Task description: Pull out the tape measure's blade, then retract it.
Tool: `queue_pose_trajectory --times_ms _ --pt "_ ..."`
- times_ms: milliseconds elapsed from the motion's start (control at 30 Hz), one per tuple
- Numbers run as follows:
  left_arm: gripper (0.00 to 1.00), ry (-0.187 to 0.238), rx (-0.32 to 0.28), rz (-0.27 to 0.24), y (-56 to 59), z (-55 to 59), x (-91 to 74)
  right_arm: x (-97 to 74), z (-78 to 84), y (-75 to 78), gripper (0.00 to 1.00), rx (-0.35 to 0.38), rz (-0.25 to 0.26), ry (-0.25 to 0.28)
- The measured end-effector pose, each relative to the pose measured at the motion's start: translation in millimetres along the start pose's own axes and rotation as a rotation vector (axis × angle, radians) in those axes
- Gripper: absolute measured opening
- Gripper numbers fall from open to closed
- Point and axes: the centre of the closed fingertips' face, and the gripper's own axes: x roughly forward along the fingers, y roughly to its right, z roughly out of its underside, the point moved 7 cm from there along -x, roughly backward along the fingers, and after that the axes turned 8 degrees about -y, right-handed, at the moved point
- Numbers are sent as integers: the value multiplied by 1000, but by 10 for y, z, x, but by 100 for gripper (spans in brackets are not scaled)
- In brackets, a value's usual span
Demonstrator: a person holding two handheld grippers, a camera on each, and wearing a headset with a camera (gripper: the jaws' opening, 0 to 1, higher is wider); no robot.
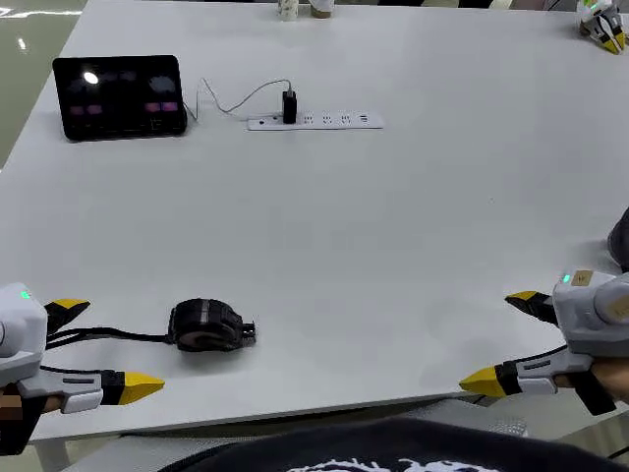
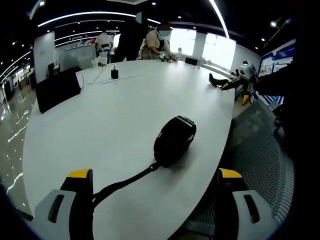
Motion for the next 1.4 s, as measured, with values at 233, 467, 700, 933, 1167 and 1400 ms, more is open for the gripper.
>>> queue_pose_trajectory --times_ms 233,467,700,933,1167,1400 --pt "99 -23 86 12 30 -49 69 51 -64 25 99 -86 34 23" --pt "99 -54 132 57 52 -117 145 131 -177 18 99 -118 -3 14" --pt "99 -65 188 114 63 -258 198 244 -301 -44 99 -204 -73 24" --pt "99 -110 289 141 115 -344 279 345 -484 -91 99 -238 -95 16" --pt "99 -149 396 184 163 -423 419 484 -693 -187 99 -290 -111 19" --pt "99 -163 463 225 220 -572 527 653 -915 -323 99 -350 -136 22"
